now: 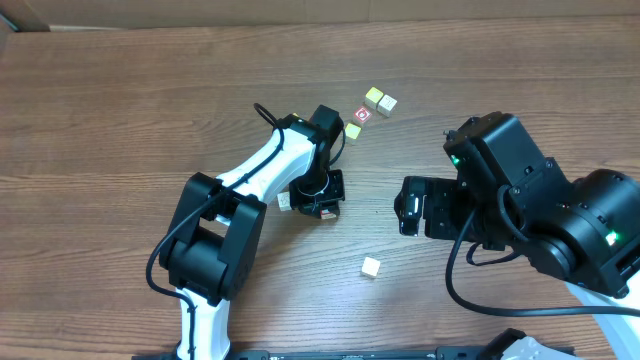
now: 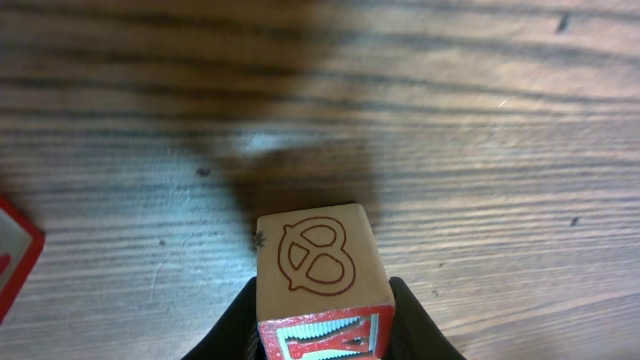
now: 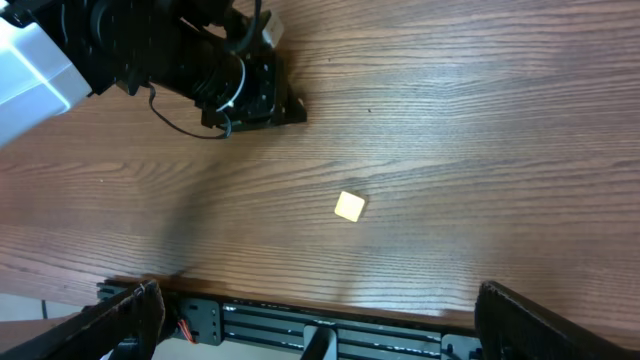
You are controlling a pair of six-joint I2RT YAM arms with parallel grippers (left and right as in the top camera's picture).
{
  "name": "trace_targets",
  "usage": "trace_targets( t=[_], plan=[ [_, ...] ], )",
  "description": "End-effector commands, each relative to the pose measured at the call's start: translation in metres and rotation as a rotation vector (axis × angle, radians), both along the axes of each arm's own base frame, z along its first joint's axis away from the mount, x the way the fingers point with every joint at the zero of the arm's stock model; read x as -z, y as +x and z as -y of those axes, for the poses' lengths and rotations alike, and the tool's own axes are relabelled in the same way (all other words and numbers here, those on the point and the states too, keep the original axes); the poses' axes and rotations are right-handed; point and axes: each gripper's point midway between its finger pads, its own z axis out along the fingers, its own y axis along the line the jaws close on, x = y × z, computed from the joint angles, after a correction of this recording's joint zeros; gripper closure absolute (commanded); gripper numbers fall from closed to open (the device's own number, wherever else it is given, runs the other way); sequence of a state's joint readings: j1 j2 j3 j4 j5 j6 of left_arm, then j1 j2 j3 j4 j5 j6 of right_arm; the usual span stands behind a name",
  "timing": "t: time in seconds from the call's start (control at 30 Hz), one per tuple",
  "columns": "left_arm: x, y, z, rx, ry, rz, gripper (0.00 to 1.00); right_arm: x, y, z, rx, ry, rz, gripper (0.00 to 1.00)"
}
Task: Flip 3 blocks
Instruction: 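Grasp the red-Y block with the left gripper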
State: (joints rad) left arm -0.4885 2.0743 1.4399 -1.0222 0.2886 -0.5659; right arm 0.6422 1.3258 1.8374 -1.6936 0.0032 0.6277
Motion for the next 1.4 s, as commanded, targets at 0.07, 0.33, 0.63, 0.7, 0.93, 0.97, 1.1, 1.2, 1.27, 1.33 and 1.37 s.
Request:
trace_targets(
  t=[0.07,0.33,0.63,0.7,0.93,0.97,1.1,1.2,1.27,1.33,1.37],
  plan=[
    [-0.044,0.008,0.003,0.073,-0.057,0.121,0.89,-0.01,0.003,-0.001,-0.003,0.026,0.045,0.0],
    [-0.108,-0.022,-0.005,0.35,0.041,0.325,0.83,-0.012,0.009,-0.001,0.006,0.023,0.069,0.0],
    [-0.069,-0.08,0.024,0.528,0.038,0.319,0.8,-0.012,0.01,-0.002,0.006,0.023,0.068,0.0],
    [-0.056,-0.086,0.024,0.522,0.04,0.313,0.8,-0.011,0.009,-0.001,0.006,0.021,0.065,0.0],
    [-0.027,-0.098,0.026,0.531,-0.014,0.298,0.74,-0.011,0.009,-0.001,0.006,0.02,0.063,0.0],
    [-0.026,-0.1,0.029,0.548,-0.037,0.3,0.74,-0.011,0.009,-0.001,0.006,0.02,0.063,0.0],
    [-0.022,-0.104,0.034,0.565,-0.077,0.297,0.71,-0.011,0.009,-0.001,0.006,0.02,0.062,0.0],
    [-0.016,-0.107,0.032,0.564,-0.08,0.292,0.7,-0.011,0.009,-0.001,0.005,0.02,0.063,0.0],
    [-0.012,-0.109,0.03,0.561,-0.079,0.286,0.7,-0.011,0.009,-0.001,0.005,0.02,0.062,0.0],
    [-0.008,-0.11,0.028,0.56,-0.078,0.285,0.69,-0.011,0.009,-0.001,0.006,0.02,0.063,0.0],
    [-0.008,-0.111,0.028,0.558,-0.078,0.284,0.69,-0.011,0.009,-0.001,0.006,0.02,0.063,0.0]
  ],
)
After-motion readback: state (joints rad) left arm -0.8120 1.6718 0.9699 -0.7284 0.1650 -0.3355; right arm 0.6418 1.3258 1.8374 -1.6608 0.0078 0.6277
